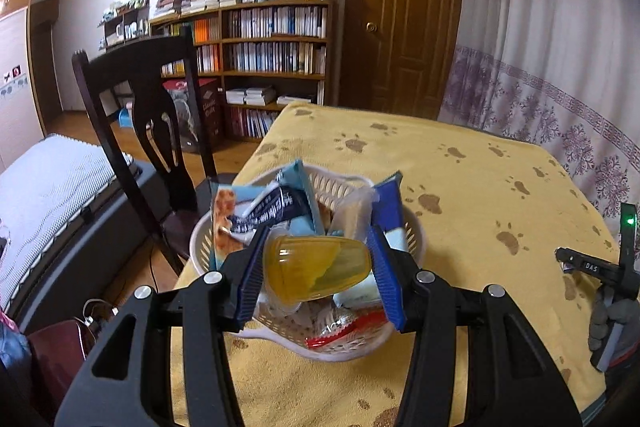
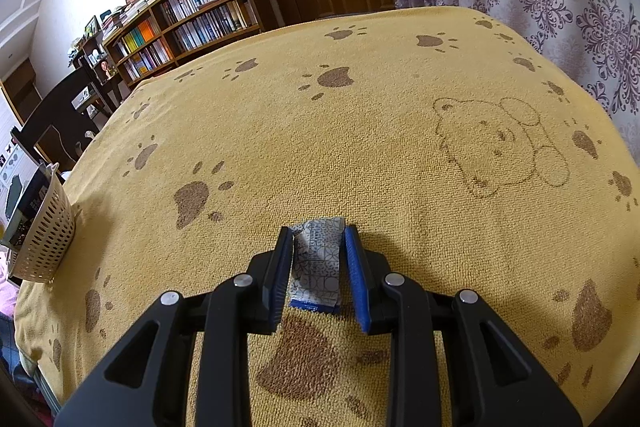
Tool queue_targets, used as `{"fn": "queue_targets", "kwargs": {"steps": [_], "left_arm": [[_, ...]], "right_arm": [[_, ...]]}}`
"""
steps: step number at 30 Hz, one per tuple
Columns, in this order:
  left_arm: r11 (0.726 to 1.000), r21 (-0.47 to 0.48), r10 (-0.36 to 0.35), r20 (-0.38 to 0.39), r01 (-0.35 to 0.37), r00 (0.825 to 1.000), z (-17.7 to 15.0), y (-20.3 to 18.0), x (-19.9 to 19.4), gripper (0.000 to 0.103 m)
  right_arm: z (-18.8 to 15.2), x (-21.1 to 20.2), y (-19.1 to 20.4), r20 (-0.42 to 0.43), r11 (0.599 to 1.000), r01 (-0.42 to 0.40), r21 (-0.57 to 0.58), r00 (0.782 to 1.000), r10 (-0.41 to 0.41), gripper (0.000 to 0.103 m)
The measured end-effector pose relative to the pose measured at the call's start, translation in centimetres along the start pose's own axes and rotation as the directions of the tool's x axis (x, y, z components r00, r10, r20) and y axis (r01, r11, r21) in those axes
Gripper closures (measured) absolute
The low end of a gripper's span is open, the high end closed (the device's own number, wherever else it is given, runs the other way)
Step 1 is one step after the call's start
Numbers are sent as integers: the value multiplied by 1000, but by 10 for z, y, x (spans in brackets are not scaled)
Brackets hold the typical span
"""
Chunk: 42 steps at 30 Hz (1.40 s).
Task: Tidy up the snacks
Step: 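Carry the yellow jelly cup into the basket and open the left gripper, then carry the silver wrapper into the basket and open the right gripper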
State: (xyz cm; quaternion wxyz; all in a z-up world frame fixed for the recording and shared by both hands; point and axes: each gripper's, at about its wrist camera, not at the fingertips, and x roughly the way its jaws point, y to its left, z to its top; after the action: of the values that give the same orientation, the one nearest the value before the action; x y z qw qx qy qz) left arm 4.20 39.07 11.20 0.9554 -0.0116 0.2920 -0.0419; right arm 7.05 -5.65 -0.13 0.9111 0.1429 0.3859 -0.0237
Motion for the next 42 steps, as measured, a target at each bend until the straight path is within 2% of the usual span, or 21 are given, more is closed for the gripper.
{"fn": "queue_targets", "kwargs": {"steps": [9, 15, 17, 21, 23, 26, 29, 32, 36, 42], "left_arm": [[1000, 8, -24, 23, 24, 999, -1, -5, -3, 52], [1000, -11, -29, 21, 29, 999, -4, -3, -2, 50], [999, -17, -29, 24, 29, 999, -5, -1, -3, 41], [999, -22, -30, 26, 31, 999, -6, 1, -4, 39], [999, -25, -29, 30, 30, 999, -7, 2, -5, 34], [999, -26, -18, 40, 19, 999, -9, 4, -8, 32], [1000, -14, 1, 52, -1, 999, -11, 5, -11, 30], [1000, 3, 13, 57, -13, 998, -15, 6, -13, 30], [999, 22, 31, 66, -32, 997, -20, 9, -17, 30], [999, 17, 49, 85, -50, 995, -23, 17, -22, 29]], "right_arm": [[0, 0, -1, 1, 1000, -5, 6, 1000, 5, 76], [3, 1, -12, -3, 996, -54, 64, 999, 54, 76], [3, 1, -14, -4, 995, -69, 79, 998, 69, 76], [3, 1, -19, -5, 989, -96, 110, 995, 97, 76], [3, 1, -19, -5, 989, -97, 110, 995, 98, 76], [2, 1, -12, -3, 995, -71, 73, 997, 71, 75], [0, 2, 0, -3, 1000, -27, 4, 1000, 27, 68], [-1, 1, 6, -5, 1000, 9, -30, 1000, -9, 68], [-1, 2, 7, -8, 999, 30, -41, 1000, -30, 69], [-3, 3, 21, -8, 984, 141, -109, 990, -143, 76]]}}
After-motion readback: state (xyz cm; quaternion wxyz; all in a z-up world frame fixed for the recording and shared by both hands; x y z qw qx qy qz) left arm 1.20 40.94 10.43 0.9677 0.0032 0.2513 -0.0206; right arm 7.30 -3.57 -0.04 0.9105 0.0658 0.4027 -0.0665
